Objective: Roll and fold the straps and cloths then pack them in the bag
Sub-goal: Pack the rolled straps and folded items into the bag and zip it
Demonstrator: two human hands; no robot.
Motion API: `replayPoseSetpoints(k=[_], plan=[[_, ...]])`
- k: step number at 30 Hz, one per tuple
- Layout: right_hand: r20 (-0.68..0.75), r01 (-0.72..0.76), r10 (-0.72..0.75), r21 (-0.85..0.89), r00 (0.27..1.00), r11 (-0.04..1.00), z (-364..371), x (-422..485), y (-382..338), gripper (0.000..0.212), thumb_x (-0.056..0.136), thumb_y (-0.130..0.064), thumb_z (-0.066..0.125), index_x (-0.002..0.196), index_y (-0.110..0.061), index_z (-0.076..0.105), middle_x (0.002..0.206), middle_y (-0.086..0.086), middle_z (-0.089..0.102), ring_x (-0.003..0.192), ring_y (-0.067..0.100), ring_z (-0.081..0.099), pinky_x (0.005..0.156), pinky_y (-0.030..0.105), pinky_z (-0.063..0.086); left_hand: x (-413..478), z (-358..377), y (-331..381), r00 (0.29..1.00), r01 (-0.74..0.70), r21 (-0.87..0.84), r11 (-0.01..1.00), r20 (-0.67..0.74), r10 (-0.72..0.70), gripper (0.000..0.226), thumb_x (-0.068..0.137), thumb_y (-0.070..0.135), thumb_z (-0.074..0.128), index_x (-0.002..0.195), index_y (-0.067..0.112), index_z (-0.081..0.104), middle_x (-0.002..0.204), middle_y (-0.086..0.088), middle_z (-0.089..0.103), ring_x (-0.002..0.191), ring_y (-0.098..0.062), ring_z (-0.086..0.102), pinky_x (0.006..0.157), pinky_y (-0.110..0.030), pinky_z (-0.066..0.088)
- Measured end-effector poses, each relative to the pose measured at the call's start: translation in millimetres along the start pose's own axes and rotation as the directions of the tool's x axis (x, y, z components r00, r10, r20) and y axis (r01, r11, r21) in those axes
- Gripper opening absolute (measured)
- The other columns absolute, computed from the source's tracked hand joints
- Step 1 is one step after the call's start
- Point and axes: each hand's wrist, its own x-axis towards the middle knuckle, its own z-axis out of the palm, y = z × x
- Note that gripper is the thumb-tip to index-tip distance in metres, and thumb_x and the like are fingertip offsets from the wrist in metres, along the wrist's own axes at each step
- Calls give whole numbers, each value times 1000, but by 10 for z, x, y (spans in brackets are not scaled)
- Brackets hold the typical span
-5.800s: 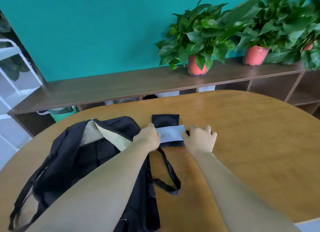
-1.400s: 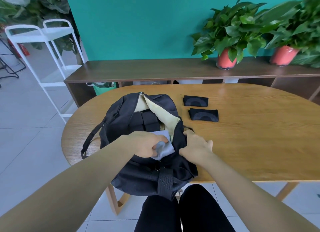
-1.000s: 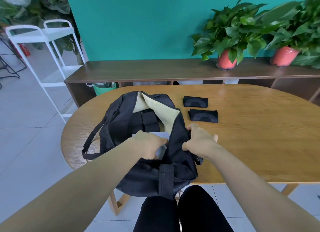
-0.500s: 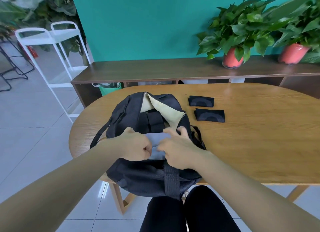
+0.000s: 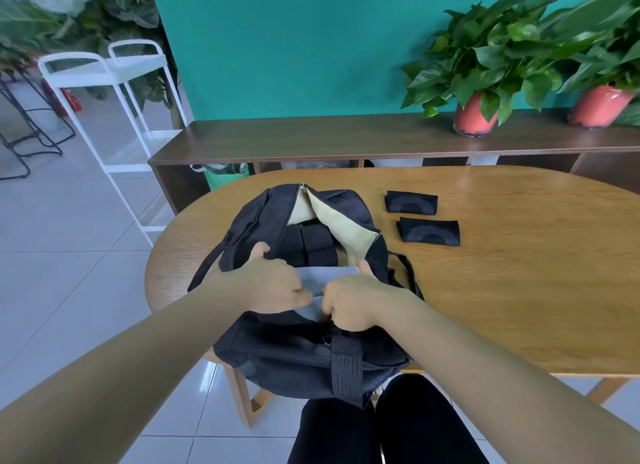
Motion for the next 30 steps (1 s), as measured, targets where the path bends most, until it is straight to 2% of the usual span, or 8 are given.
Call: replayPoseSetpoints(k=[4, 8, 12, 15, 18, 22, 25, 30], plan=[[-319, -78, 59, -46, 946, 996, 34, -50, 17, 17, 89, -18, 45, 79, -19, 59, 78, -3, 61, 82, 21, 53, 99, 45, 18, 18, 131, 39, 995, -70, 20, 997, -75, 71, 39, 83, 55, 54, 63, 22, 59, 124, 7, 50, 121, -14, 34, 105, -49, 3], [-214, -172, 133, -176, 968, 969, 162, -8, 26, 21, 91, -32, 44, 84, -24, 63, 83, -6, 63, 83, 20, 56, 101, 49, 15, 51, 193, 92, 996, -67, 50, 996, -48, 70, 32, 78, 54, 62, 73, 22, 65, 126, 6, 54, 125, -12, 39, 100, -52, -4], [-128, -200, 174, -231, 976, 952, 236, 102, 56, 23, 90, -33, 45, 90, -27, 67, 85, -6, 63, 86, 21, 53, 103, 54, 5, 97, 282, 139, 1000, -8, 146, 989, 31, 3, 31, 86, 41, 52, 61, 26, 43, 125, 4, 56, 125, -17, 43, 103, -54, -5], [-93, -196, 176, -273, 980, 942, 269, 143, 45, 21, 91, -33, 45, 96, -28, 65, 90, -4, 61, 91, 23, 52, 102, 57, 1, 87, 293, 186, 998, 12, 177, 984, 53, -22, 11, 83, 33, 53, 84, 23, 56, 124, 3, 53, 125, -17, 42, 106, -54, -1], [-131, -176, 149, -234, 980, 956, 252, 111, 53, 21, 90, -31, 46, 91, -25, 66, 88, -3, 61, 88, 23, 52, 101, 56, 3, 66, 255, 168, 998, -1, 197, 980, 68, -13, 23, 81, 34, 53, 99, 23, 61, 123, 5, 54, 125, -16, 40, 103, -54, 1], [-347, -106, 82, -51, 934, 993, 106, -54, 144, 24, 91, -36, 45, 83, -23, 63, 83, -5, 57, 91, 18, 51, 106, 52, 11, -10, -51, 121, 994, 3, 150, 989, -112, 14, 23, 78, 42, 49, 79, 24, 63, 96, 10, 60, 112, -14, 48, 103, -50, 8], [-459, -106, 91, -8, 884, 994, -64, -202, 308, 25, 94, -31, 42, 99, -25, 65, 94, -7, 57, 112, 16, 46, 110, 51, -1, -26, -370, 140, 955, 5, 11, 1000, -295, -2, 23, 80, 31, 48, 60, 20, 52, 72, 8, 57, 82, -11, 54, 103, -39, 13], [-452, -275, 270, 56, 850, 960, -131, -450, 800, 31, 98, -30, 40, 122, -28, 60, 127, -4, 56, 140, 19, 27, 112, 55, -3, 247, -672, 330, 872, -119, -201, 972, -489, 5, 13, 90, 28, 55, 93, 34, 66, 87, 20, 64, 86, -6, 51, 104, -33, 16]])
